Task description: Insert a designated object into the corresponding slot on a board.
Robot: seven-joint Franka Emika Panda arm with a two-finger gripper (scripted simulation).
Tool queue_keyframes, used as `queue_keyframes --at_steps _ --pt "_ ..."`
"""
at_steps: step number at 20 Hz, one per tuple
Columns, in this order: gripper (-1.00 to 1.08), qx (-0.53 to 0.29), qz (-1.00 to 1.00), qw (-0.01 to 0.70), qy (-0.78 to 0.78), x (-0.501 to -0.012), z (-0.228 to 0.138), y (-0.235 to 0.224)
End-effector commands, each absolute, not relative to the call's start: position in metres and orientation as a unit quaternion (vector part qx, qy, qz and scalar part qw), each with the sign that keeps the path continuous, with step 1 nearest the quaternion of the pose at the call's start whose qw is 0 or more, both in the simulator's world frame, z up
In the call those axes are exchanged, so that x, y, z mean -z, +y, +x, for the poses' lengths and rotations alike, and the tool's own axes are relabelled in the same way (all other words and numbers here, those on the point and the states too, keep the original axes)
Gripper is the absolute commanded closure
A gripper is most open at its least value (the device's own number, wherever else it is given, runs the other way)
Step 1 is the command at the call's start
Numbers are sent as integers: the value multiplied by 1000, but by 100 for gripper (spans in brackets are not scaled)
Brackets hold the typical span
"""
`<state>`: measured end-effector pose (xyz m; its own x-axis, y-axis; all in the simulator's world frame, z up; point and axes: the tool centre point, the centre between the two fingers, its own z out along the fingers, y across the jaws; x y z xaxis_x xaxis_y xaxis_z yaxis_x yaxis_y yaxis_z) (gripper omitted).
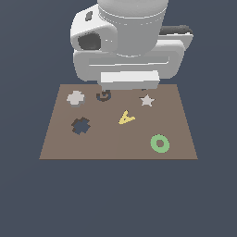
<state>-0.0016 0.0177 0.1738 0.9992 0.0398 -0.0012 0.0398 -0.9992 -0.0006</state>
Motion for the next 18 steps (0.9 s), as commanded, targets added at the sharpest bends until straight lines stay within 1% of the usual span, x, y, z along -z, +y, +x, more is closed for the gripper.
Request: queue_keyframes --at_steps 1,5,9,13,18 --pt "-92 -1 -1000 0 -20 -174 -2 18" --pt "-92 -1 -1000 0 -19 -170 -4 12" --pt "-92 -1 -1000 0 -14 -159 -10 -4" --pt "-92 0 -1000 0 -8 -139 -21 -33" --pt "-92 0 -1000 -1 4 -105 -40 -82"
